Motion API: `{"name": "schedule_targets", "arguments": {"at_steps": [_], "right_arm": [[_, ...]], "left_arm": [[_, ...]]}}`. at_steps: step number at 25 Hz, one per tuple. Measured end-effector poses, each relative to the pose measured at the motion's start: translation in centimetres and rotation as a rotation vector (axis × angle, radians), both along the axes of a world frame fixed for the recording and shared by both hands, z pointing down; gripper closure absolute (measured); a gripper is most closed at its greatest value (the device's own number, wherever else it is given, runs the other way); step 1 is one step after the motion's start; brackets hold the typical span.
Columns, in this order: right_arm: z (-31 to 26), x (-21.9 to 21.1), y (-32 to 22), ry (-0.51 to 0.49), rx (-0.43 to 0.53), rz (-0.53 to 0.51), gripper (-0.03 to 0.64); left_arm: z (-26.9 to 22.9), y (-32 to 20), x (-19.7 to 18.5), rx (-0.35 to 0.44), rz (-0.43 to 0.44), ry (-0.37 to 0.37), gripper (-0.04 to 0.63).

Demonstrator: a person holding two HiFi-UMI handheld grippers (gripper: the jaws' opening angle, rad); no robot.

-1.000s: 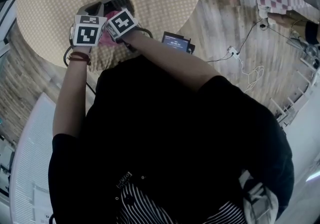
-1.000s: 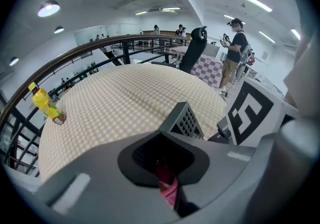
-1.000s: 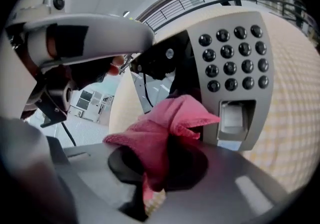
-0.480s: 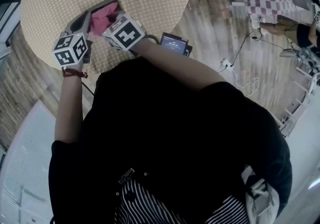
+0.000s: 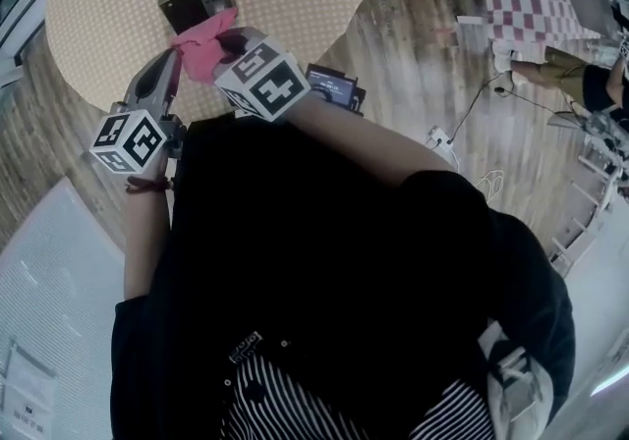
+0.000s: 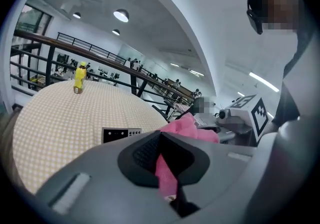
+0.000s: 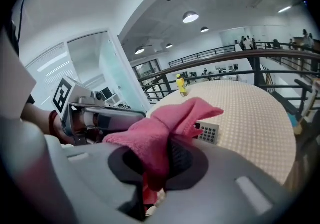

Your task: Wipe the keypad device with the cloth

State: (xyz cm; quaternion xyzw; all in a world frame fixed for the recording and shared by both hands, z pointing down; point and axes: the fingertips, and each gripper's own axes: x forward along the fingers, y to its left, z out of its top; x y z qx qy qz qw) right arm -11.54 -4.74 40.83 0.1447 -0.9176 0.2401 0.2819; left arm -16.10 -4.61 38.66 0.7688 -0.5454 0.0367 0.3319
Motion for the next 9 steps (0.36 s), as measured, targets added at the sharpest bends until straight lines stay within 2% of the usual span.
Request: {"name": "schedule_targets", "arguments": {"at_steps": [2, 9], "right_arm": [[-0.5, 1.0, 1.5, -0.003, -0.002, 0.001, 0.555], [-2.2, 2.1, 10.3, -0.023, -0.022, 0.05, 0.555]], "left_arm": [[-0.7, 1.5, 1.4, 0.008, 0.018, -0.014, 0.591], [-2.2, 11.1, 3.8, 0.03, 0.058, 0.026, 0.591]]}}
